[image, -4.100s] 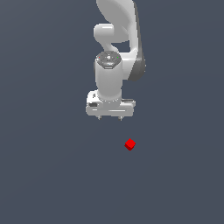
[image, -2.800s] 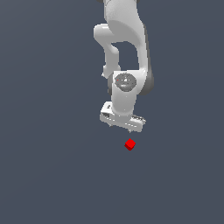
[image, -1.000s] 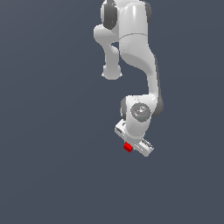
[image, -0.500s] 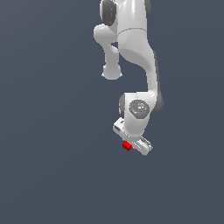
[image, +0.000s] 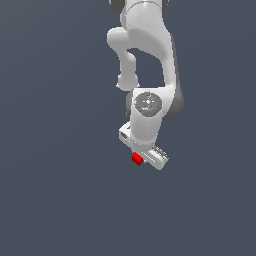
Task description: Pick up the red cube and move it to a goal position.
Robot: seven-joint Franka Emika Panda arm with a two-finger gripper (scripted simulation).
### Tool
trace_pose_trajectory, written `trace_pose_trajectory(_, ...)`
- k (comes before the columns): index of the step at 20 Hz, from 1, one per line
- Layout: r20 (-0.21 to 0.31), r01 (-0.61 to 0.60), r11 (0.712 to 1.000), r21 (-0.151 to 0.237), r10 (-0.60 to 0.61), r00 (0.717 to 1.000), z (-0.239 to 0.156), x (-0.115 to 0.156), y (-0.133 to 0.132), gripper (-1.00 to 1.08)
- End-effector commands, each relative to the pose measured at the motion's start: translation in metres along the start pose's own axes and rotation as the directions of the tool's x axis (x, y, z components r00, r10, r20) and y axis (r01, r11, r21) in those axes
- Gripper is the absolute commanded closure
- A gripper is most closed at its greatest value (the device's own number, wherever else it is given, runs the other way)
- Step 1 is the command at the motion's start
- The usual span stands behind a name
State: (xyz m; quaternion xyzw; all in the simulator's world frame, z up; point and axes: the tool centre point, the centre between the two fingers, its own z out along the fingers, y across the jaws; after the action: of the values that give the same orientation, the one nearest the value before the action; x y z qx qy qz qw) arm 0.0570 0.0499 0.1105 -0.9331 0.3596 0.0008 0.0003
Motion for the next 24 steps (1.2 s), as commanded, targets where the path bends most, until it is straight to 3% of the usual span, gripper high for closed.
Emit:
trace_pose_trajectory(1,-0.001,-0.001,1.000,0.001,0.001,1.000,-0.027,0.009,0.011,1.08)
trace_pose_trajectory(13,-0.001,-0.002,1.000,0.000,0.002,1.000,-0.140,0.048,0.056,1.08)
trace_pose_trajectory(24,-0.002,-0.001,1.000,0.000,0.001,1.000,-0.175,0.062,0.067,1.08)
